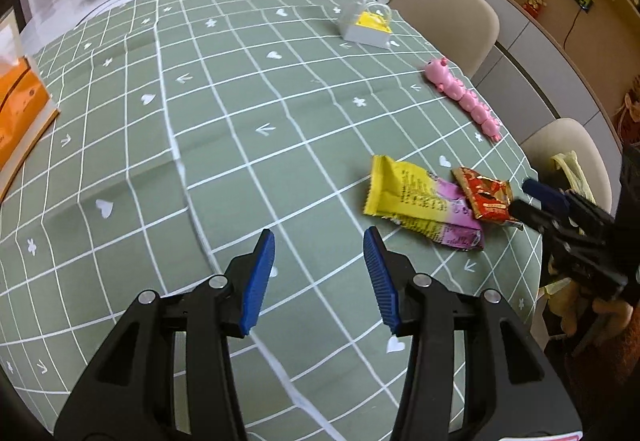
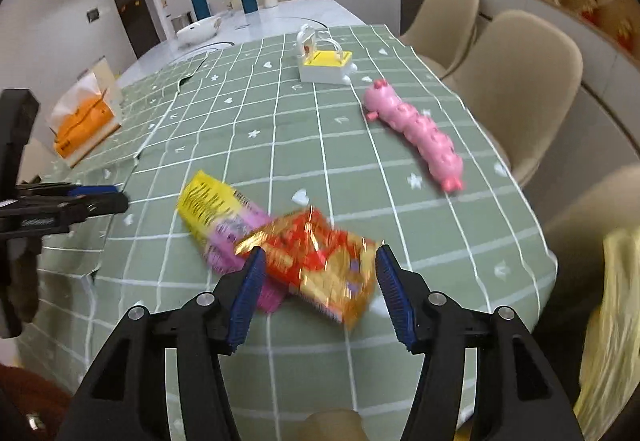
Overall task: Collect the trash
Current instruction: 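Move both tools back over the table toward the wrappers, then grasp the red-gold snack bag with the right tool while the left reaches the yellow wrapper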
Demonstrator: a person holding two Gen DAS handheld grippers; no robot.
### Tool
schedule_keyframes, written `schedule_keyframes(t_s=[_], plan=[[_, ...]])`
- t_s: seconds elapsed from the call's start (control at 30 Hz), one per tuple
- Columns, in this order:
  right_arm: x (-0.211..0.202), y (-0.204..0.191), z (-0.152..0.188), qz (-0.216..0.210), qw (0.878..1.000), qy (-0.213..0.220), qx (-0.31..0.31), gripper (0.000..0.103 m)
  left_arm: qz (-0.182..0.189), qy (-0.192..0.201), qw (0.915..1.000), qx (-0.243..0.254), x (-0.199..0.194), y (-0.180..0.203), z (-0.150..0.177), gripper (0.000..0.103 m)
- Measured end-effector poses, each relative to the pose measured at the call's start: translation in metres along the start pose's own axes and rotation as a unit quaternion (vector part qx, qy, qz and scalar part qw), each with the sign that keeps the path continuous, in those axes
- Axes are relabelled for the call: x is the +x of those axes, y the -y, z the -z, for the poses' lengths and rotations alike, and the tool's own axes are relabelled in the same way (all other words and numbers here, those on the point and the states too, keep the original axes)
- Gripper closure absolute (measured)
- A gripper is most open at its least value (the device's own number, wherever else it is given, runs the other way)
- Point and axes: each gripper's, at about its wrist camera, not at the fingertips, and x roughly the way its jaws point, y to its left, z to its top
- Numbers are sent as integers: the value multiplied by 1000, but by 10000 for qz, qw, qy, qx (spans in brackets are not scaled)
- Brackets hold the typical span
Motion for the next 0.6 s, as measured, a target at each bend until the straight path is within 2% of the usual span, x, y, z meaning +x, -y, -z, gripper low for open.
schedule_keyframes(t_s=[0.07,0.2,0.5,0.6], plan=[[14,2,-4,-32,9997,-226,-59,49,18,-14,10000,-22,1,-2,1,59],[24,6,-3,56,9995,-309,-86,49,180,-108,9998,13,3,2,3,59],[-12,35,42,139,9976,-237,635,49,760,-506,9958,-88,22,25,-1,59],[-22,32,59,-10,9963,-266,812,49,824,-573,9948,-188,32,32,-5,59]])
